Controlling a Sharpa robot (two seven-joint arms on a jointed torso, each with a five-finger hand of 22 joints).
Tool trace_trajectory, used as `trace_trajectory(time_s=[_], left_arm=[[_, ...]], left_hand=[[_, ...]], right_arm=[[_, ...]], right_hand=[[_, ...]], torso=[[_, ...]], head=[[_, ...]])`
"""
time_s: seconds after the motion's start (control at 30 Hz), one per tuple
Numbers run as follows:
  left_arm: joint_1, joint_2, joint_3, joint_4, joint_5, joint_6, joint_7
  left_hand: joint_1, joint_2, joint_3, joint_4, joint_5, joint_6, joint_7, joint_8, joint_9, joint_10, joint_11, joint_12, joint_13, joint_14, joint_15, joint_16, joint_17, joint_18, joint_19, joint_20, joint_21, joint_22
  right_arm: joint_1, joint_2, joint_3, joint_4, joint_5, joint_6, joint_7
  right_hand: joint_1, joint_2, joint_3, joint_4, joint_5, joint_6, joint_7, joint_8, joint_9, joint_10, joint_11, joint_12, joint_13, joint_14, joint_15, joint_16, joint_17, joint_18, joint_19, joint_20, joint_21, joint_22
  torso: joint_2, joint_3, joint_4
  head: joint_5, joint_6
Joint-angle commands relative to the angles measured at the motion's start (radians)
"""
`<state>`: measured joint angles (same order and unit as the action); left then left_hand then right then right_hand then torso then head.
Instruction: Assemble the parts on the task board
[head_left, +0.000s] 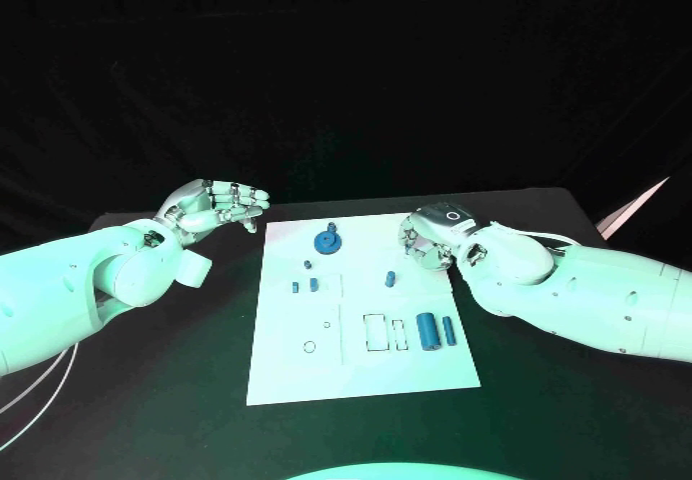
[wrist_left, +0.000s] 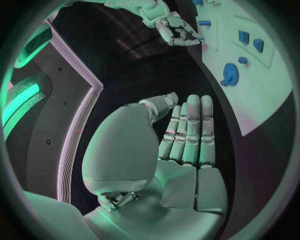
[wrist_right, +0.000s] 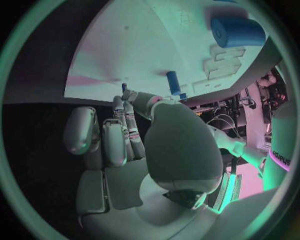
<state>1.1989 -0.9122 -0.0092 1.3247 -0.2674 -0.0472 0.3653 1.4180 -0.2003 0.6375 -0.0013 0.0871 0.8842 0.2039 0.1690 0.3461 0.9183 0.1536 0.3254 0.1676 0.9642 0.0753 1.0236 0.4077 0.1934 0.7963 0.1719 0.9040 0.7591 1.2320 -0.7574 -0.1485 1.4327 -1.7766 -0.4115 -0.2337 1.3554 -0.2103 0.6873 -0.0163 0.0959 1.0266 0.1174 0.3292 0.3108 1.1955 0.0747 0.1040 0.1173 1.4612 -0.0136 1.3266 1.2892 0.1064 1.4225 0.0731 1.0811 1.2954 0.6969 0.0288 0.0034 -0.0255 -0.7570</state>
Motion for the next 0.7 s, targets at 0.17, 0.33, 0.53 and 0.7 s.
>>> trace_trajectory(time_s=[0.17,0.33,0.53,0.7], left_arm=[[0.001,0.000,0.001,-0.005,0.007,0.001,0.002],[0.001,0.001,0.001,-0.006,0.009,0.002,0.002],[0.001,0.006,0.001,-0.005,0.010,0.002,0.003],[0.000,0.011,0.001,-0.005,0.011,0.001,0.005]], left_hand=[[-0.017,0.011,-0.026,0.007,-0.001,-0.012,0.007,0.025,-0.009,-0.010,-0.001,0.014,0.004,-0.009,0.001,-0.011,-0.014,-0.010,-0.008,0.000,-0.010,-0.014],[-0.017,0.010,-0.028,0.006,-0.001,-0.013,0.007,0.025,-0.009,-0.012,-0.001,0.014,0.004,-0.009,0.002,-0.012,-0.014,-0.010,-0.008,0.000,-0.012,-0.015],[-0.017,0.010,-0.028,0.006,-0.001,-0.013,0.007,0.025,-0.009,-0.012,-0.001,0.014,0.004,-0.009,0.002,-0.012,-0.014,-0.010,-0.008,0.000,-0.012,-0.015],[-0.017,0.010,-0.028,0.006,-0.001,-0.013,0.007,0.025,-0.009,-0.012,-0.001,0.014,0.004,-0.009,0.002,-0.012,-0.014,-0.010,-0.008,0.000,-0.012,-0.015]], right_arm=[[0.006,-0.036,0.005,0.058,0.034,-0.029,0.007],[0.007,-0.056,0.007,0.135,0.061,-0.062,0.018],[0.000,-0.050,0.008,0.213,0.085,-0.103,0.034],[-0.011,-0.031,0.008,0.268,0.093,-0.126,0.046]], right_hand=[[-0.011,0.049,0.047,-0.024,0.019,0.020,0.004,0.026,0.015,0.083,-0.023,0.019,0.029,0.053,-0.014,0.002,-0.002,-0.021,0.021,-0.001,0.019,0.075],[-0.012,0.049,0.048,-0.025,0.019,0.020,0.004,0.026,0.016,0.083,-0.023,0.018,0.029,0.053,-0.014,0.003,-0.001,-0.021,0.022,-0.001,0.020,0.076],[-0.012,0.049,0.048,-0.026,0.020,0.020,0.004,0.026,0.016,0.084,-0.023,0.017,0.029,0.053,-0.015,0.002,-0.002,-0.021,0.022,-0.001,0.019,0.076],[-0.013,0.049,0.050,-0.028,0.022,0.020,0.004,0.025,0.017,0.083,-0.023,0.015,0.029,0.053,-0.015,0.001,-0.004,-0.021,0.021,-0.002,0.018,0.076]], torso=[[0.000,-0.0002,-0.0014],[0.000,-0.0002,-0.0005],[-0.001,-0.0011,0.0017],[0.000,-0.0025,0.0021]], head=[[0.003,0.000],[0.011,-0.003],[0.027,-0.006],[0.053,-0.012]])
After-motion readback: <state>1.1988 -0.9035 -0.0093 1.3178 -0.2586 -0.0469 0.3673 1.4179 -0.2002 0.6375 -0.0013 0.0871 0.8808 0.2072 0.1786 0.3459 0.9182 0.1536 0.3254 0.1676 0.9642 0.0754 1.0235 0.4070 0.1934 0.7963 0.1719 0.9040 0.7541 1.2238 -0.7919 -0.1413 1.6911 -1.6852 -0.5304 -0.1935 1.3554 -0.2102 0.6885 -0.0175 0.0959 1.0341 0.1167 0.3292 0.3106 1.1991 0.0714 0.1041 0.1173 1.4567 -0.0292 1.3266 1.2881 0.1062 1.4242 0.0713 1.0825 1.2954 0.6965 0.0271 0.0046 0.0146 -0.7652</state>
